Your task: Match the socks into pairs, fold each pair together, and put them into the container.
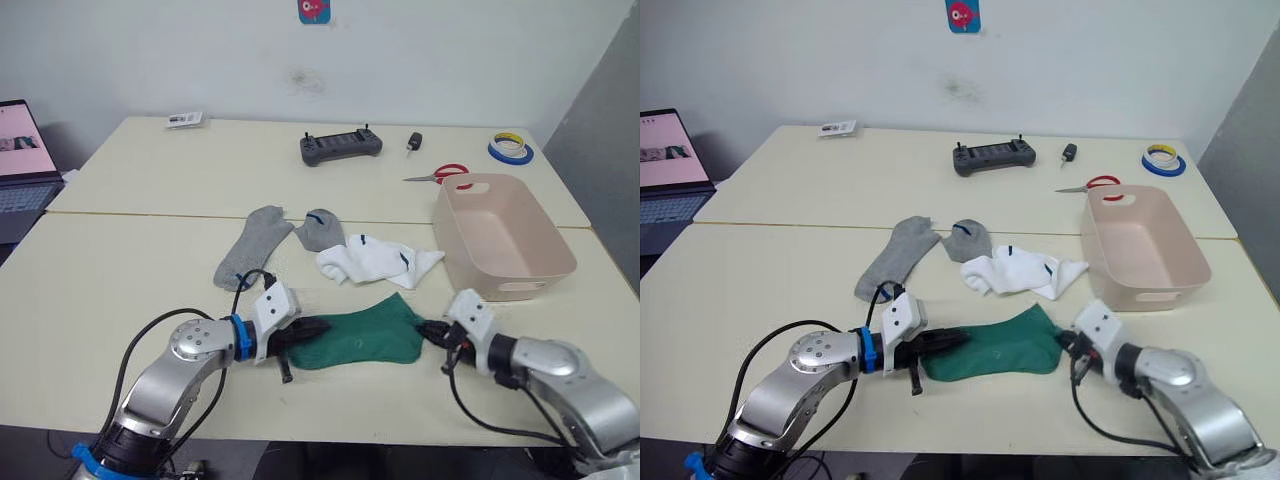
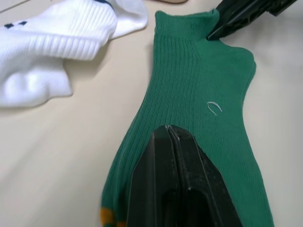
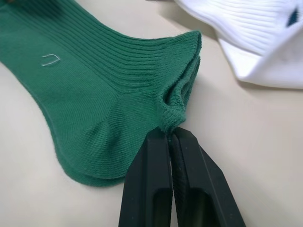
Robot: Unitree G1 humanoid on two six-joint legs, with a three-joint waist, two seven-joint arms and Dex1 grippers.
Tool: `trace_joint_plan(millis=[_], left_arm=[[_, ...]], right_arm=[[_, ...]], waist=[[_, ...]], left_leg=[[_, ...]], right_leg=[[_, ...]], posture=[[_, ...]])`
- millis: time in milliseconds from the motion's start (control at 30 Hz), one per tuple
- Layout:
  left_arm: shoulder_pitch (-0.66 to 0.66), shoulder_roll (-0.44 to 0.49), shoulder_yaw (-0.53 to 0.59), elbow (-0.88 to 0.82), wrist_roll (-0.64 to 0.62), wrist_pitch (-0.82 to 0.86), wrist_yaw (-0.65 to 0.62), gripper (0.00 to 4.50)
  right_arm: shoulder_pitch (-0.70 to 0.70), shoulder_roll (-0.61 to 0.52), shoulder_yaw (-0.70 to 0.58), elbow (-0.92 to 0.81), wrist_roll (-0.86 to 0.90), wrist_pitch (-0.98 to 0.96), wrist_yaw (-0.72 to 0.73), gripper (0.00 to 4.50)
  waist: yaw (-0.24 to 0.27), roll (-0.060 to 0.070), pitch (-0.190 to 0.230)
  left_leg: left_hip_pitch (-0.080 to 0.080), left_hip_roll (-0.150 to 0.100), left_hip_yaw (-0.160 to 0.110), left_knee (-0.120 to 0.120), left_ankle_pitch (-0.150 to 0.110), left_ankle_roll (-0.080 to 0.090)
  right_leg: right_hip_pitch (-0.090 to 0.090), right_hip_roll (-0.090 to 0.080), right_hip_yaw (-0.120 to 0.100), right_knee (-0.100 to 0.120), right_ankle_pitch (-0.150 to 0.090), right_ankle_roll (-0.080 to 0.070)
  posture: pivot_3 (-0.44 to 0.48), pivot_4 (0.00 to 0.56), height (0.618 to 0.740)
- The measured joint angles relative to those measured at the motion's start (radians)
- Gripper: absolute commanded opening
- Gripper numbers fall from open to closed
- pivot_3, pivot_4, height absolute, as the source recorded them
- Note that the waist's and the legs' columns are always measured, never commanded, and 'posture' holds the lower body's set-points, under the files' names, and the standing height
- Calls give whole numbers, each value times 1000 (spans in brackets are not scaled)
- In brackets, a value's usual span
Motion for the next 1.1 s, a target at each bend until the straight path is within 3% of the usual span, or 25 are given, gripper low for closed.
trace_joint_plan(millis=[233,467,767,1100], left_arm=[[-59,-65,-73,112,66,-2,41,0],[-65,-73,-81,125,81,-21,49,0],[-56,-72,-76,116,82,-28,49,0],[-4,40,-7,32,24,-31,-41,0]], right_arm=[[-93,-35,8,-2,22,-1,71,20],[-211,-70,133,-144,11,63,117,20],[-341,84,236,-173,130,318,74,20],[-390,114,255,-99,152,378,48,20]], waist=[[-1,0,0],[0,0,0],[0,0,0],[-1,0,0]], left_leg=[[0,1,-1,0,0,0],[0,1,-1,1,0,0],[0,1,-1,1,0,0],[0,1,-1,1,0,0]], right_leg=[[0,1,0,0,0,0],[0,1,-1,0,0,0],[0,0,-1,1,0,0],[-1,-1,0,1,0,0]], posture=[[0,150,737],[0,150,737],[0,150,737],[0,150,737]])
